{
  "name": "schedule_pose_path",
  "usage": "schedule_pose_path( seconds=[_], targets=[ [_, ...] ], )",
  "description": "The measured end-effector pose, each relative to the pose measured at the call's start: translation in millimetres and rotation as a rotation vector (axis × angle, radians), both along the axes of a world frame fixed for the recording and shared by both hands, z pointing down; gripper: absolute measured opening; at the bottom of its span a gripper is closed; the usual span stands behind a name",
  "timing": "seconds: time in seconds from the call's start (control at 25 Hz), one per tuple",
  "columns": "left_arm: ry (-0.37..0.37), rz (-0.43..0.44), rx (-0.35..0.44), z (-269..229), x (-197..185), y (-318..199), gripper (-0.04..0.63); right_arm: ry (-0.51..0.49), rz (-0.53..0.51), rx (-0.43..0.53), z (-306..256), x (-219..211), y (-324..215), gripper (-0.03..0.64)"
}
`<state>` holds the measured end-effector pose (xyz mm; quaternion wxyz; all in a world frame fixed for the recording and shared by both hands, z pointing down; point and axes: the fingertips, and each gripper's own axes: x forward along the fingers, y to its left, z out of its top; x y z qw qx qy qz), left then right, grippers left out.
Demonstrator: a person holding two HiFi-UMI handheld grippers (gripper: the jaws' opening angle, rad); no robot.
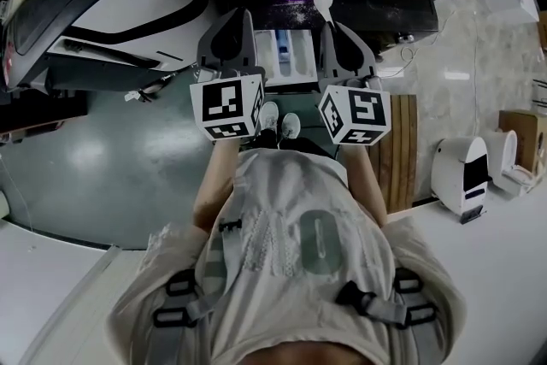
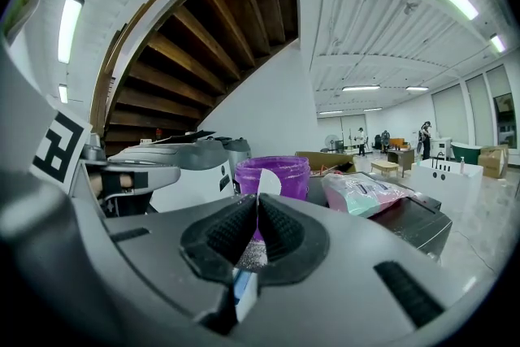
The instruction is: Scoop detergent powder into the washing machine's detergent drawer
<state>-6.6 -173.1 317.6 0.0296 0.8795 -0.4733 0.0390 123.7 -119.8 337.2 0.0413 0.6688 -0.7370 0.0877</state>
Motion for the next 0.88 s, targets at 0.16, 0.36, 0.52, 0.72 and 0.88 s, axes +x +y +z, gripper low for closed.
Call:
schedule_pose_path(
  seconds=[0.16, 0.36, 0.52, 0.72, 0.88],
  targets=[
    [-0.013, -0.001, 0.002, -1, 6, 5, 0.02, 0.0, -0.011, -0.001, 0, 3, 2, 0.011],
    [-0.007, -0.002, 0.007, -10, 12, 2, 0.02, -0.011, -0.01, 0.028, -13, 11, 1, 0.011],
    [-0.007, -0.011, 0.01, -11, 18, -8, 0.02, -0.011, -0.001, 0.058, -26, 23, -10, 0.011],
    [-0.007, -0.025, 0.021, -15, 25, -31, 0.02, -0.003, 0.004, 0.081, -34, 37, -36, 0.011],
    [-0.005, -0.038, 0.044, -27, 28, -56, 0.02, 0.008, -0.007, 0.096, -44, 43, -61, 0.011]
  ],
)
